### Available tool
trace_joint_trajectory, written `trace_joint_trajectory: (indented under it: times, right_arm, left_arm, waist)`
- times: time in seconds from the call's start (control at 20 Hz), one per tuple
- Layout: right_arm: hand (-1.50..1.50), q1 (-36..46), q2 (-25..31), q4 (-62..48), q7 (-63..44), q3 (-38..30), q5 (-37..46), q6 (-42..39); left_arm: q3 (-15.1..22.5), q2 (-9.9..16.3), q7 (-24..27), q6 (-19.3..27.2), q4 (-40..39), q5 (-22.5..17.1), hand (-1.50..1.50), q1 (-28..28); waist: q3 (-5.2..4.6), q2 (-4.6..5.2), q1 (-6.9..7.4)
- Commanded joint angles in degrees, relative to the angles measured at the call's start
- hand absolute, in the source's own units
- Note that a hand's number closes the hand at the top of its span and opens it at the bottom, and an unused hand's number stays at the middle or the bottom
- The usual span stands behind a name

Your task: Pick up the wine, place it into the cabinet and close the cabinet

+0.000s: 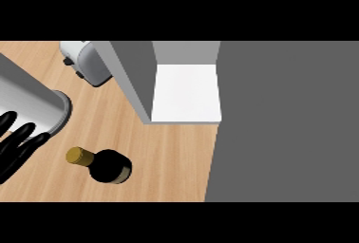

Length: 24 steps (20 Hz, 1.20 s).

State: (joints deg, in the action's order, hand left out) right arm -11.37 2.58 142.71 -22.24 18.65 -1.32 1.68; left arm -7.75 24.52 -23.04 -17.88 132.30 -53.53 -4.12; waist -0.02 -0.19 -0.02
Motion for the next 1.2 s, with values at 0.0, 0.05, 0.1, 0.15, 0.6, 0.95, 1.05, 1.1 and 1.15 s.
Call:
trace_joint_trajectory:
  times: [0.0, 0.05, 0.1, 0.15, 0.6, 0.95, 1.05, 1.1, 1.15]
  right_arm:
    - [-1.5, 0.74, -0.91, 7.29, -5.84, 6.2, 7.25, 3.1]
    - [-1.5, -0.12, -0.12, 12.41, -9.86, 6.15, 6.62, 4.3]
    - [-1.5, 4.27, -1.0, 8.56, -10.1, 7.06, 9.44, 5.7]
    - [-1.5, 2.64, -1.46, 7.54, -8.23, 10.26, 11.62, 6.34]
    - [-1.5, 2.2, 2.01, 8.33, -7.53, 11.1, 10.35, 8.79]
    - [-1.5, 6.49, 2.97, 7.64, -10.58, 12.16, 12.2, 12.33]
    - [-1.5, 9.63, 4.55, 10.92, -14.04, 8.5, 9.86, 12.49]
    - [-1.5, 10.03, 5.02, 11.34, -16.06, 8.99, 10.54, 12.85]
    - [-1.5, 6.74, 5.98, 12.23, -14.6, 10.42, 10.73, 12.82]
  left_arm:
    - [-0.06, 0.71, -5.04, 6.86, 6.05, -2.22, -1.5, 2.24]
    - [-3.42, 1.72, -3.12, 0.75, 1.68, -4.23, -1.5, -0.06]
    - [-3.99, 3.77, -6.0, 4.68, 3.24, -6.24, -1.5, 3.19]
    - [-1.96, -0.1, -2.25, -0.49, -0.31, -1.83, -1.5, 0.26]
    - [-3.95, 0.63, -5.63, 0.88, 0.44, -1.21, -1.5, -0.55]
    - [-1.22, -1.98, -5.19, 0.55, -0.07, 4.5, -1.5, 0.61]
    - [0.39, -3.61, -2.23, -2.25, -7.49, 7.92, -1.5, 2.49]
    - [-1.8, -3.1, -2.6, -3.69, -5.13, 5.47, -1.5, -0.64]
    - [-2.59, -3.17, -1.52, -4.88, -7.02, 6.11, -1.5, 0.25]
  waist:
    - [0.01, -0.02, -0.08]
    - [-0.06, -0.11, -0.11]
    - [-0.05, -0.06, 0.01]
    - [-0.07, -0.03, -0.15]
    - [0.0, -0.11, -0.33]
    - [-0.02, -0.03, -0.38]
    - [-0.09, 0.11, -1.17]
    - [-0.09, -0.03, -0.38]
    - [-0.06, -0.06, -0.72]
